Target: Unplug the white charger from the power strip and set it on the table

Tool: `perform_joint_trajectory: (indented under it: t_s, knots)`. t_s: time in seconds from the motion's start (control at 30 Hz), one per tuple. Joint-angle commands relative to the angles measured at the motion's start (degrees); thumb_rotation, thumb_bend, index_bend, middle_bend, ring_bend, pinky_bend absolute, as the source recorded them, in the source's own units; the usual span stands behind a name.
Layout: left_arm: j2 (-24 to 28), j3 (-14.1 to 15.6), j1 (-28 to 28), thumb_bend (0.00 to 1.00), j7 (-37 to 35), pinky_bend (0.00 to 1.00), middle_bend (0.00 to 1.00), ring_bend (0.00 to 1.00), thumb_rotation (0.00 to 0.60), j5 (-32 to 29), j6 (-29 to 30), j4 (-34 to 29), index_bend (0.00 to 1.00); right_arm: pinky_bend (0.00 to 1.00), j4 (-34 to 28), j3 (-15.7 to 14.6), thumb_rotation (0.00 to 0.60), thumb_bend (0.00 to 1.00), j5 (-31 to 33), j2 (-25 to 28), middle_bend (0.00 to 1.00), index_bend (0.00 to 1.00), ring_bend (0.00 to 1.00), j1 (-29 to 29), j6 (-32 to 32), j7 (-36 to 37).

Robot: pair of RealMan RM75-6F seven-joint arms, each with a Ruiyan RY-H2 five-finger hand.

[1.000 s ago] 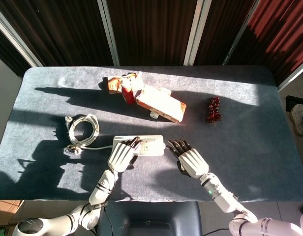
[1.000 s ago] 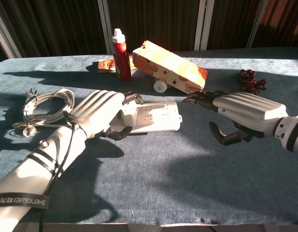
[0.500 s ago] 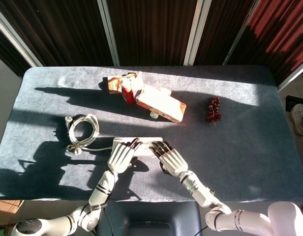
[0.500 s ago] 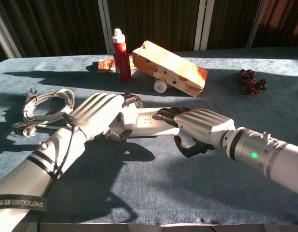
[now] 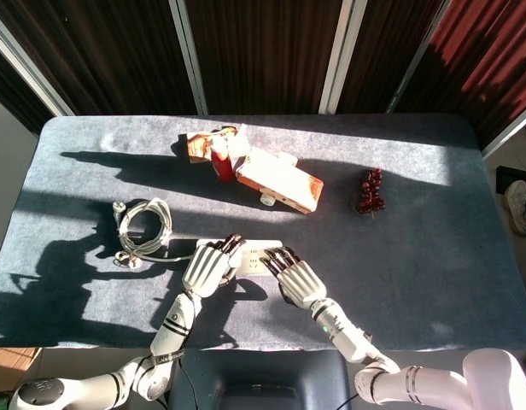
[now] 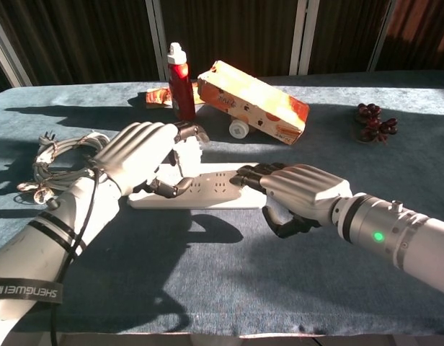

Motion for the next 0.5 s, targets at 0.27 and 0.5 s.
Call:
perform_joint_trajectory:
  t_s: [0.27, 0.5]
  knots:
    - [18.73, 1.48, 7.59, 0.48, -0.22, 0.56, 0.46, 0.47, 0.6, -0.1, 6.54, -17.76, 0.36, 0.0, -11.74, -1.42, 0.6, 0.72, -8.71, 11.49, 0.08, 0.0, 0.0, -3.55, 10.56, 6.83]
    - [29.34, 7.5, 16.65, 0.48, -14.07, 0.22, 0.42, 0.38, 0.6, -0.31, 10.05, -23.21, 0.33, 0.0, -20.8, -3.64, 0.6, 0.64, -14.49, 23.82, 0.07, 0.0, 0.0, -8.65, 19.74, 9.19]
